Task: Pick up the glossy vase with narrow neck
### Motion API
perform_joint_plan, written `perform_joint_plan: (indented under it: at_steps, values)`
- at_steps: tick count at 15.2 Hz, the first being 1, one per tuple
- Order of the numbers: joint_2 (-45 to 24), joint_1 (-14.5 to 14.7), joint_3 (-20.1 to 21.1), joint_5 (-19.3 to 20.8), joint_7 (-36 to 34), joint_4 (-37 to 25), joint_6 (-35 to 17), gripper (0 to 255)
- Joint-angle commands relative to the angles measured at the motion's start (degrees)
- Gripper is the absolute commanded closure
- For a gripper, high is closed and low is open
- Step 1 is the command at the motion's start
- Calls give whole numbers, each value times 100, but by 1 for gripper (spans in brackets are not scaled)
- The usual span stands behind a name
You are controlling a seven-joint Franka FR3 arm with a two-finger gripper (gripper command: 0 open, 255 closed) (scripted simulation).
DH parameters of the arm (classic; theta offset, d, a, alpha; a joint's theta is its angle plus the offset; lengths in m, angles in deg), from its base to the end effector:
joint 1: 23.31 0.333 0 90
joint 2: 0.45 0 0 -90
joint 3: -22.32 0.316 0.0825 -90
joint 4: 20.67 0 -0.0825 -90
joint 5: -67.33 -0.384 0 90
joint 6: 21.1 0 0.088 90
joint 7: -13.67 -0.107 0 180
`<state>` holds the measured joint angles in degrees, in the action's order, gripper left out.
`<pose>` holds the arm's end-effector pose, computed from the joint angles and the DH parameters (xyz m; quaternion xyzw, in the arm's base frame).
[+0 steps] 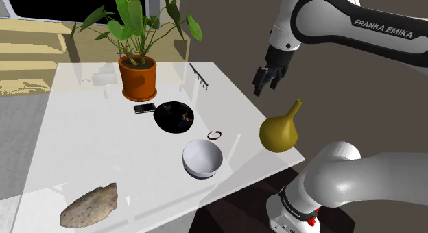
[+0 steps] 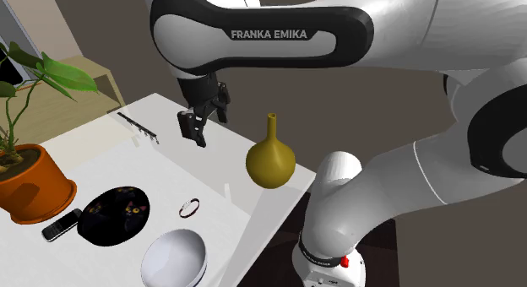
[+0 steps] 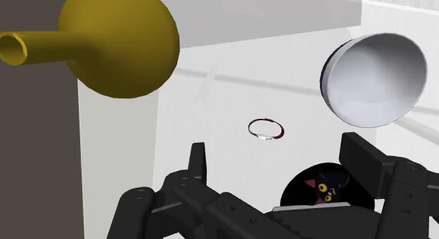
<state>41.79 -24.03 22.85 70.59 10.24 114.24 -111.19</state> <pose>0.3192 -0.0064 0.5763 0.9987 -0.0321 -0.0217 0.0321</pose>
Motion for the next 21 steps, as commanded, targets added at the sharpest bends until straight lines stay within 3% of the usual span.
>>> perform_joint_plan:
  at_steps: [1,9,17,21]
  values:
    - [0,0,0,0,0,0,0,0]
    - [552,-478,-1048,620,927,462,-48,0]
    - [650,-971,-2184,1306,1890,533,-200,0]
    - [681,-1001,-2255,1368,1889,775,-413,0]
